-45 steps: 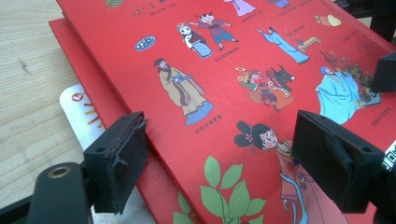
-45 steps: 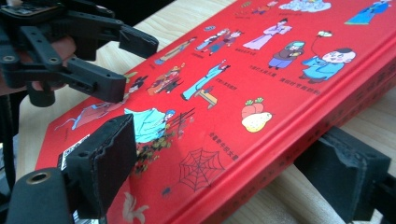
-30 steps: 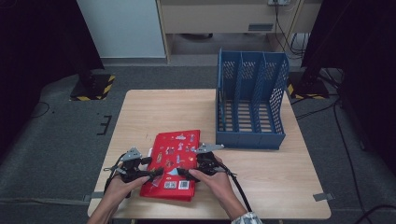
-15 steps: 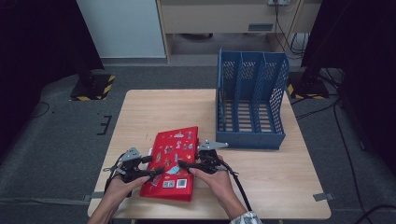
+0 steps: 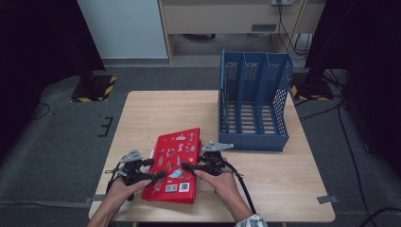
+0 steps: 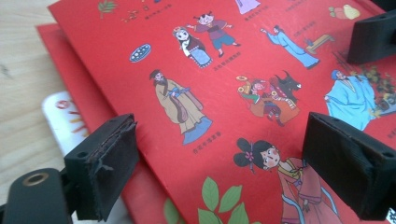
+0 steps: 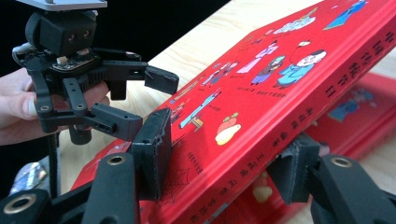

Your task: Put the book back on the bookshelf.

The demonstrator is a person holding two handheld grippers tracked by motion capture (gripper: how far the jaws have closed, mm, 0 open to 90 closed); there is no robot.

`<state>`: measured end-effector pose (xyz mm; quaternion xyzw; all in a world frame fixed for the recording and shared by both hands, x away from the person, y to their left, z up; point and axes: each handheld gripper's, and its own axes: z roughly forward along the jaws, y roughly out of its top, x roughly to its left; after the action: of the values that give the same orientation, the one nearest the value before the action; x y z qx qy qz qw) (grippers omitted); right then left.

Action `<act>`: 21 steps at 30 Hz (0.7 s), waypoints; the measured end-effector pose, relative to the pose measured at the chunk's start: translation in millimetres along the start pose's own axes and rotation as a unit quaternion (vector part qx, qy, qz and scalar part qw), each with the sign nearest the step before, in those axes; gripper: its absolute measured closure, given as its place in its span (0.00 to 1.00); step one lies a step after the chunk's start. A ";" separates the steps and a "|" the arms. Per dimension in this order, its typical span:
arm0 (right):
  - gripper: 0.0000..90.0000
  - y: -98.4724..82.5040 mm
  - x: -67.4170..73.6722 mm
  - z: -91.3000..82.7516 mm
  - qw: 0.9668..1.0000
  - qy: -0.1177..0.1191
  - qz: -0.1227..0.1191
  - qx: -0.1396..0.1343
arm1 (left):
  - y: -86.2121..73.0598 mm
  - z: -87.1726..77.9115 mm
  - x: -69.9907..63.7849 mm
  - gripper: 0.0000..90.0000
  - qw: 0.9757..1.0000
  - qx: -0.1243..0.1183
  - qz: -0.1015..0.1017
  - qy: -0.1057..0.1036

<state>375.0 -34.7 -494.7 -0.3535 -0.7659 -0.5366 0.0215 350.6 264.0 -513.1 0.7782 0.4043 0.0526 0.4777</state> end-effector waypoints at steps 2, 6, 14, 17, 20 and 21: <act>0.51 -2.2 -3.0 -2.1 1.000 0.005 0.008 0.003 | -0.2 1.9 -2.5 0.09 1.000 0.003 0.003 0.000; 0.49 -7.3 -11.4 -5.4 0.999 0.015 0.028 0.013 | -1.4 4.8 -4.6 0.09 1.000 0.013 0.010 -0.003; 0.39 -14.3 -22.3 -3.5 0.998 0.020 0.036 0.042 | -1.6 8.0 -5.3 0.08 0.999 0.023 0.022 0.009; 0.35 -15.5 -23.2 -2.6 0.998 0.018 0.026 0.050 | -1.6 8.7 -5.0 0.08 0.999 0.023 0.030 0.013; 0.29 -17.1 -25.1 -1.8 0.998 0.014 0.018 0.064 | -1.7 9.3 -5.7 0.08 0.999 0.025 0.038 0.021; 0.28 -18.0 -25.3 -1.2 0.997 0.010 0.013 0.070 | -1.7 9.4 -5.6 0.08 0.999 0.026 0.040 0.023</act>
<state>383.3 -51.9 -519.1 -0.3554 -0.7968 -0.4850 0.0604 350.3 253.9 -517.8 0.8044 0.3849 0.0791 0.4456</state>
